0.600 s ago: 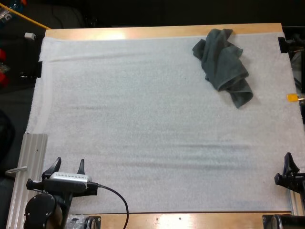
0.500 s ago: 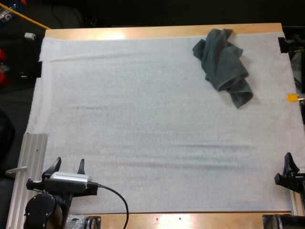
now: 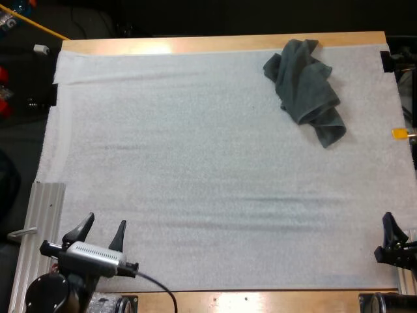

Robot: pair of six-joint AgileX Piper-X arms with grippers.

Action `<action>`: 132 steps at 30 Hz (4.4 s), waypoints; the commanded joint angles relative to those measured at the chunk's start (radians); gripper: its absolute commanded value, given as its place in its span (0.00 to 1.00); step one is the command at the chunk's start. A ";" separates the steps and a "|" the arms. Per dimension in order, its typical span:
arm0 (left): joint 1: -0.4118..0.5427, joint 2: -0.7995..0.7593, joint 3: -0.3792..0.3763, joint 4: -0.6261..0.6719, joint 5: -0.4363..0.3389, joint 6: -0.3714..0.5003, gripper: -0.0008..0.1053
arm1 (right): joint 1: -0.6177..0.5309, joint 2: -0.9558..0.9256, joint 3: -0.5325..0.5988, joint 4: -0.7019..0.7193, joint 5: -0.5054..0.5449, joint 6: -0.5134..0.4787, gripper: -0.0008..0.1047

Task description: Pick towel from pile, fold and stack

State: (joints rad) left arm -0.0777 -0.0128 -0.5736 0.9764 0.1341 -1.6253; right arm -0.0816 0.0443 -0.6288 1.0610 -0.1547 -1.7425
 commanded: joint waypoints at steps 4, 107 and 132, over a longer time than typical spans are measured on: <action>-0.072 -0.017 -0.069 -0.011 0.017 -0.016 0.52 | 0.024 0.059 -0.078 0.070 -0.095 -0.004 0.67; -0.356 0.288 -0.223 -0.011 0.087 -0.034 0.52 | 0.268 1.771 -0.504 -0.965 -0.107 0.755 0.01; -0.356 0.288 -0.223 -0.011 0.087 -0.034 0.52 | 0.367 1.097 -0.504 -0.629 0.051 0.190 0.01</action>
State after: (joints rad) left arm -0.4296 0.2731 -0.7924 0.9764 0.2146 -1.6465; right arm 0.2827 1.1441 -1.1241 0.4284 -0.1014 -1.5368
